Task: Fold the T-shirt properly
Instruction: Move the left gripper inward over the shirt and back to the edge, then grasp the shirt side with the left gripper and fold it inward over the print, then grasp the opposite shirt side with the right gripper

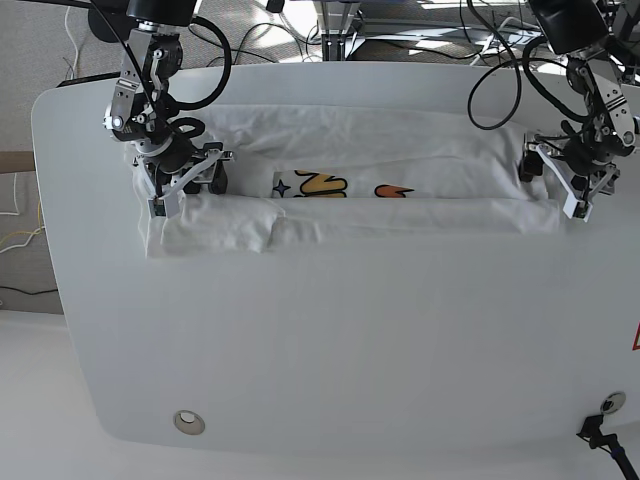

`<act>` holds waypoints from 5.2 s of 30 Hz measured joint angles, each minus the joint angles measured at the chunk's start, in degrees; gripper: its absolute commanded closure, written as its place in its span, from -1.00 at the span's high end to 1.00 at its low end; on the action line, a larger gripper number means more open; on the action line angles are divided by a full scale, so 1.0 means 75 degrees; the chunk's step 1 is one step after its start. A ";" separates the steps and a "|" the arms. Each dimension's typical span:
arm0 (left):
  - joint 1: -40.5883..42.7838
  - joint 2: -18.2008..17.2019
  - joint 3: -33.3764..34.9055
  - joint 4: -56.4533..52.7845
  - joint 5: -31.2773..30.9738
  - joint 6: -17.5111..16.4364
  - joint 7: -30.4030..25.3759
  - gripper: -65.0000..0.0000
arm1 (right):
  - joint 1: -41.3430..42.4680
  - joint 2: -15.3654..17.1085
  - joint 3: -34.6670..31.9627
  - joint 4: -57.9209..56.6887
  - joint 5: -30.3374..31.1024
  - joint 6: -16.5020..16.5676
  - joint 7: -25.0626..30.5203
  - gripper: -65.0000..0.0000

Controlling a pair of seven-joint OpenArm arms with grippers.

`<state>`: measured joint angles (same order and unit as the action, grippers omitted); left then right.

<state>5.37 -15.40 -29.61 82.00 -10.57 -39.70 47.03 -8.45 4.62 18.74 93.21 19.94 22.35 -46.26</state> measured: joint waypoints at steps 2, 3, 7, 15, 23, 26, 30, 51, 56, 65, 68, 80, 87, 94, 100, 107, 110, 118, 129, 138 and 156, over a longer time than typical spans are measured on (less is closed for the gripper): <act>0.0000 0.0015 0.0143 0.0000 -0.0035 -0.0003 -0.0017 0.85 | 0.0000 0.0000 0.0003 0.0000 0.0000 0.0000 0.0000 -0.11; 0.0000 0.0012 0.0204 0.0003 -0.0050 0.0000 -0.0023 0.80 | 0.0000 0.0000 0.0003 0.0000 0.0003 0.0000 0.0000 -0.11; 0.0003 0.0096 0.0242 0.0015 -0.0117 -0.0032 -0.0044 -0.04 | 0.0000 0.0000 0.0000 0.0000 0.0003 0.0000 -0.0003 -0.11; 0.0000 0.0119 0.0271 0.0026 -0.0114 -0.0058 -0.0073 -1.00 | 0.0000 0.0000 0.0003 0.0000 0.0003 0.0000 0.0000 -0.11; 0.0312 0.0335 0.0291 0.1486 0.0251 -0.0009 0.0353 -1.00 | -0.0003 -0.0003 0.0003 0.0000 0.0003 0.0000 0.0000 -0.11; 0.0417 0.0493 0.0801 0.2296 0.0227 -0.0023 0.0367 -1.00 | -0.0006 -0.0003 0.0003 0.0000 0.0006 0.0000 0.0000 -0.11; 0.0597 0.0682 0.1932 0.2833 0.0248 -0.0026 0.0405 -1.00 | -0.0003 -0.0003 0.0003 0.0000 0.0009 0.0000 0.0000 -0.11; 0.0321 0.2282 0.4249 0.2815 0.0294 -0.0026 0.0361 -1.00 | -0.0006 -0.0003 0.0003 -0.0003 0.0064 0.0000 -0.0003 -0.11; 0.0321 0.2276 0.4634 0.2815 0.0268 -0.0026 0.0358 -0.69 | -0.0003 -0.0003 0.0000 -0.0003 0.0064 0.0000 -0.0003 -0.11; 0.0210 0.2256 0.4980 0.2838 0.0277 -0.0017 0.0423 0.49 | -0.0003 -0.0003 0.0000 -0.0003 0.0064 0.0000 -0.0003 -0.11; 0.0023 0.2267 0.5406 0.3246 0.0154 -0.0058 0.0624 0.49 | 0.0000 -0.0003 0.0000 -0.0003 0.0064 0.0000 -0.0003 -0.11; -0.0420 0.1364 0.3442 0.2806 0.0256 -0.0035 -0.0067 0.08 | 0.0000 -0.0003 0.0000 -0.0003 0.0064 0.0003 -0.0006 -0.11; -0.0259 0.1384 0.3555 0.2250 0.0271 -0.0032 -0.0469 -1.00 | 0.0006 -0.0061 0.0003 -0.0003 0.0061 0.0000 -0.0006 -0.11; -0.0513 0.1760 0.4811 0.1585 0.0265 -0.0044 -0.1058 -1.00 | 0.0012 -0.0152 0.0003 0.0000 0.0090 0.0003 -0.0003 -0.11; -0.0889 0.1708 0.5313 0.0734 0.0259 -0.0012 -0.1434 -1.00 | 0.0000 -0.0152 0.0003 0.0000 0.0090 0.0003 0.0003 -0.11; -0.1014 0.1649 0.5281 0.0286 0.0303 -0.0012 -0.1399 -1.00 | 0.0003 -0.0154 0.0003 0.0000 0.0093 0.0003 0.0009 -0.11; -0.1026 0.1652 0.4797 0.1271 0.0216 -0.0026 -0.1428 -1.00 | 0.0000 -0.0152 0.0003 0.0000 0.0093 0.0003 0.0000 -0.11; -0.0230 0.0723 0.3920 0.1580 0.0259 -0.0026 -0.1434 -0.37 | 0.0000 -0.0154 0.0003 0.0000 0.0093 0.0000 0.0000 -0.11; 0.0254 0.0691 0.3395 0.1329 0.0256 -0.0023 -0.1489 -0.30 | 0.0000 -0.0152 0.0003 0.0000 0.0093 0.0000 0.0000 -0.11; 0.0216 0.0694 0.3590 0.0857 0.0233 -0.0026 -0.1597 -0.88 | -0.0006 -0.0154 0.0000 0.0052 0.0090 -0.0003 -0.0017 -0.11; 0.0239 0.0431 0.3570 0.0842 0.0172 -0.0032 -0.1606 -0.87 | 0.0277 -0.0172 0.1947 0.1096 -0.0017 0.0000 -0.0297 0.84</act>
<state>7.16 -12.16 -2.83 88.31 -9.28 -39.94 34.98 -6.37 3.33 33.34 101.43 19.81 22.35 -48.49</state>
